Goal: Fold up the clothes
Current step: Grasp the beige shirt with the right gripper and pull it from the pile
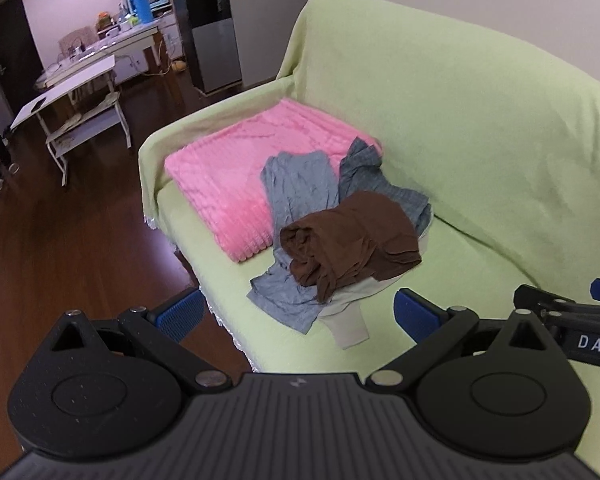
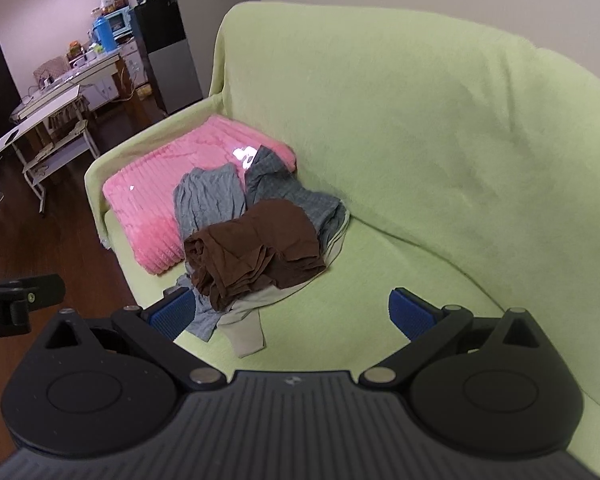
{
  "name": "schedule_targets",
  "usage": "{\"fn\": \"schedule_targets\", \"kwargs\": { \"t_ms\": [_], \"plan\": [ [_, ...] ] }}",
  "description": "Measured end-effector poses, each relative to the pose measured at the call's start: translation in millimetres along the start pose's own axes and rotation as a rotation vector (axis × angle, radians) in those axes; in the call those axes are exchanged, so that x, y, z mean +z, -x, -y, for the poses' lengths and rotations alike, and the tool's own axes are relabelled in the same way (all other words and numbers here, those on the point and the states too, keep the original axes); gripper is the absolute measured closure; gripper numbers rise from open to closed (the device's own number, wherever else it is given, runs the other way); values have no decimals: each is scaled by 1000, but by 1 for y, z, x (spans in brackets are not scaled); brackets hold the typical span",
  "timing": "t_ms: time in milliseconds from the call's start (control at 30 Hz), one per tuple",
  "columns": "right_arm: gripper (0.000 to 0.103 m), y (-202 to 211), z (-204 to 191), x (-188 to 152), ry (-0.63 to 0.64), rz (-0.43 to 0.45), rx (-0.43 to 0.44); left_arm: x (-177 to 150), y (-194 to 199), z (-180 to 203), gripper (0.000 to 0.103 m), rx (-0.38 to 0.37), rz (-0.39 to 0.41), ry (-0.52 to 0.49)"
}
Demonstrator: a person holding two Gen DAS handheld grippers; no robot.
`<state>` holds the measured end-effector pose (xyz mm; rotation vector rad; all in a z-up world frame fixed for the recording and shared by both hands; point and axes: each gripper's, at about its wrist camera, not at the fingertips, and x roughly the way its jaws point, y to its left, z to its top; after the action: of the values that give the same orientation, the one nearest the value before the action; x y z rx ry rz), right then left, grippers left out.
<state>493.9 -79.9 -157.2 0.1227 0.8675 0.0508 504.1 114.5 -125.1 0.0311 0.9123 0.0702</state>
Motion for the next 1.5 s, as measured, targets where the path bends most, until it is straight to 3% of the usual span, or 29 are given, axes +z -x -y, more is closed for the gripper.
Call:
{"fn": "schedule_targets", "kwargs": {
  "t_ms": [233,467,700,800,867,967,1200,1400,1433,1500],
  "plan": [
    [1,-56,4,-31,-12,-92,8,-19,-61,-13,1,-42,-100,11],
    [3,-139,-20,-57,-65,-130,32,-16,-142,-19,1,-81,-82,-89],
    [15,-222,-48,-85,-172,-198,48,-8,-215,-44,1,-108,-90,-138],
    [40,-255,-50,-100,-267,-212,83,-9,-243,-56,1,-125,-109,-107],
    [67,-278,-50,-112,-312,-235,102,-14,-260,-59,1,-138,-117,-85],
    [69,-304,-49,-130,-361,-257,94,-28,-278,-56,1,-146,-120,-87],
    [69,-354,-28,-175,-629,-209,130,-63,-311,-43,1,-142,-116,-134],
    [69,-373,-31,-193,-707,-77,193,-82,-325,-43,1,-131,-100,-137],
    [71,-375,-34,-193,-703,-45,207,-84,-326,-42,1,-130,-93,-140],
    [87,-383,-43,-192,-676,-7,222,-87,-327,-41,1,-128,-78,-146]
  ]
}}
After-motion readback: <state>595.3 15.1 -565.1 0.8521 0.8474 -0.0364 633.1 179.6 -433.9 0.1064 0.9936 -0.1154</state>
